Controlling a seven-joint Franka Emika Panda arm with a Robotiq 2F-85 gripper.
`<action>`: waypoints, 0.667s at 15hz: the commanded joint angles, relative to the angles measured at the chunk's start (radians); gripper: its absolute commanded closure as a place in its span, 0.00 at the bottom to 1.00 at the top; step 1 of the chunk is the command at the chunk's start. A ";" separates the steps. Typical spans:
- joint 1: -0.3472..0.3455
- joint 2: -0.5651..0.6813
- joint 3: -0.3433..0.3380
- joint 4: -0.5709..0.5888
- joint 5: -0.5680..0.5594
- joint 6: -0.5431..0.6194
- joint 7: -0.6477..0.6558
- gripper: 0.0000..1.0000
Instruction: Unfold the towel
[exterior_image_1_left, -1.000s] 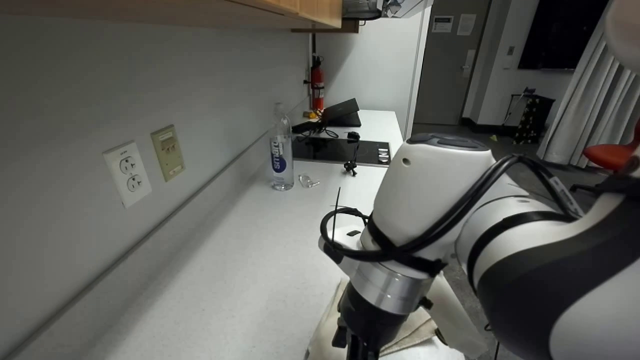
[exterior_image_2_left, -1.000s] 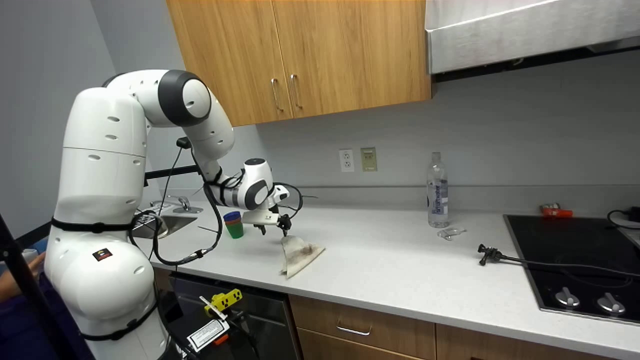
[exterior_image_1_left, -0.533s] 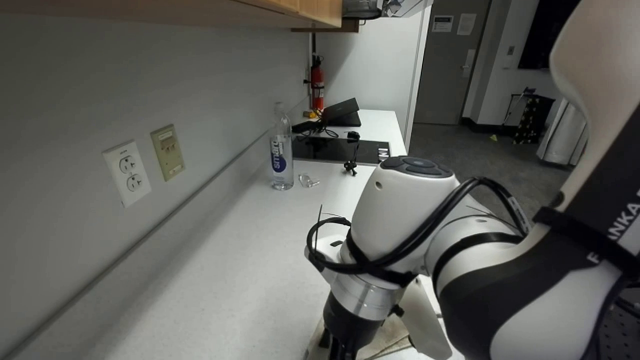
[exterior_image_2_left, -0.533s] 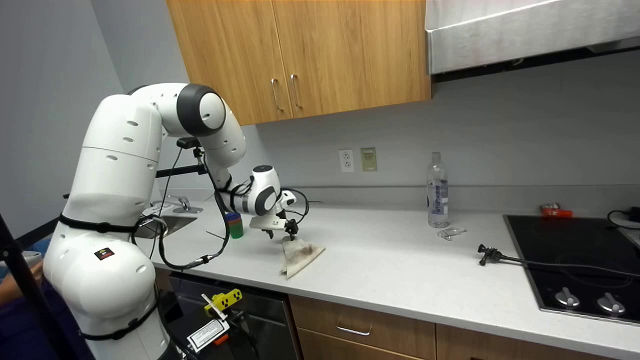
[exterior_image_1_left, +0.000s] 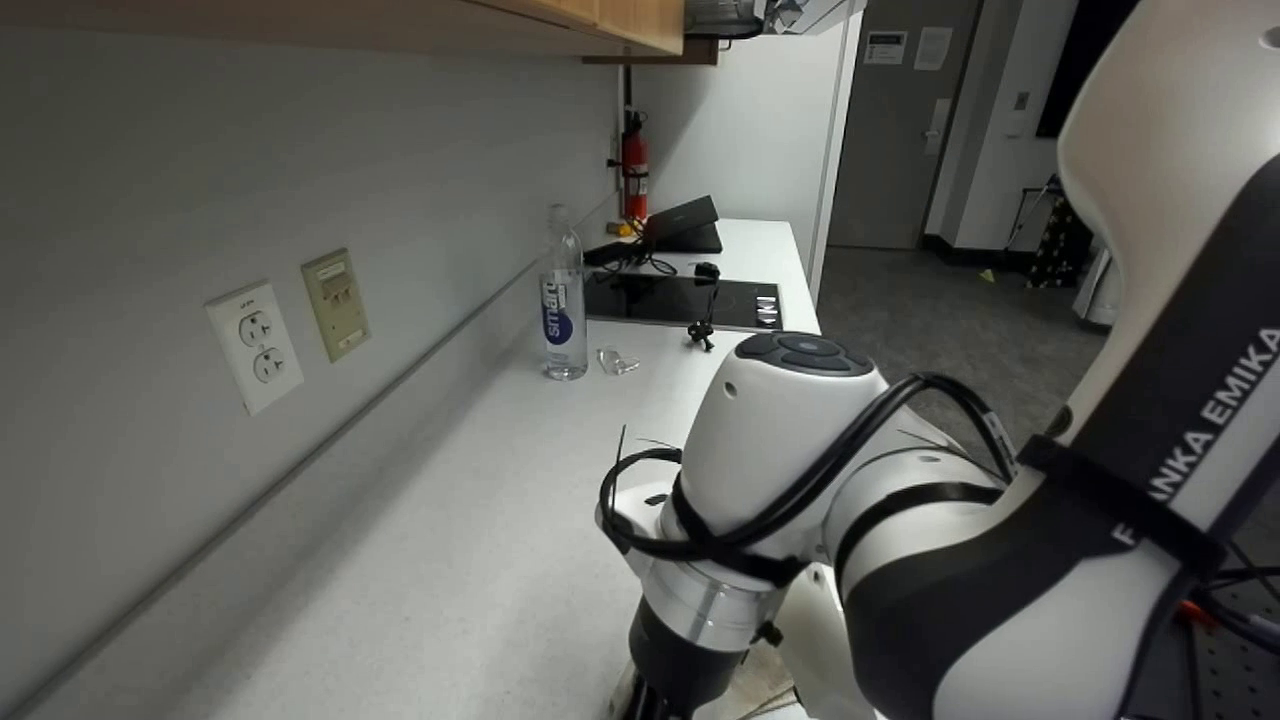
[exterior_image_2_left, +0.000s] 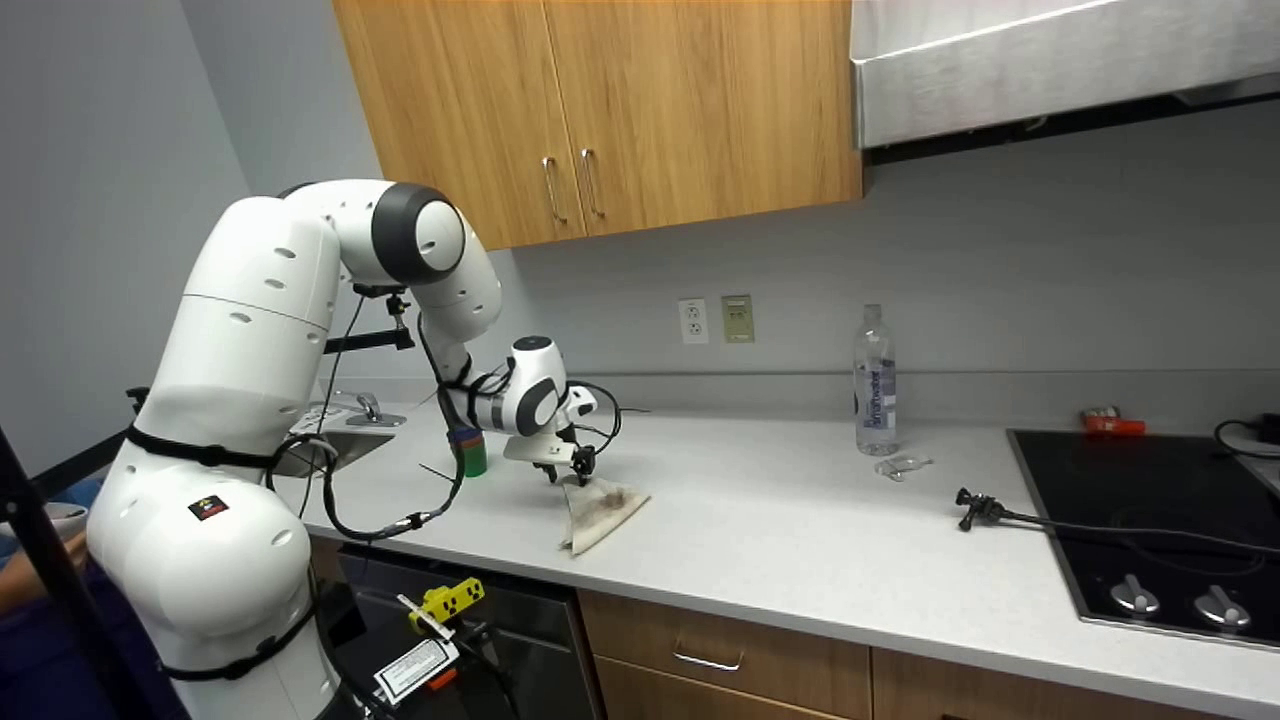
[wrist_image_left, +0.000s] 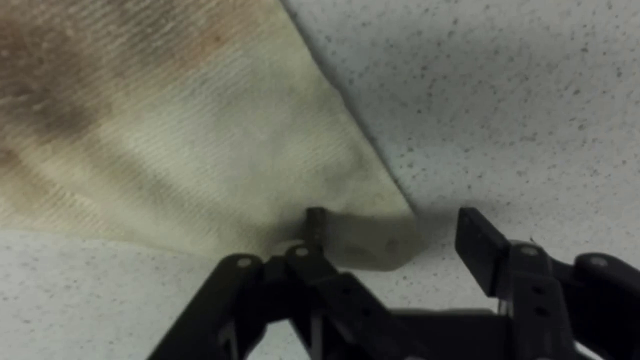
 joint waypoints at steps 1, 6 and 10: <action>-0.023 0.022 0.023 0.026 0.005 0.020 0.022 0.62; -0.038 0.018 0.027 0.022 0.017 0.027 0.041 0.99; -0.008 0.009 -0.006 0.010 0.003 0.034 0.071 0.69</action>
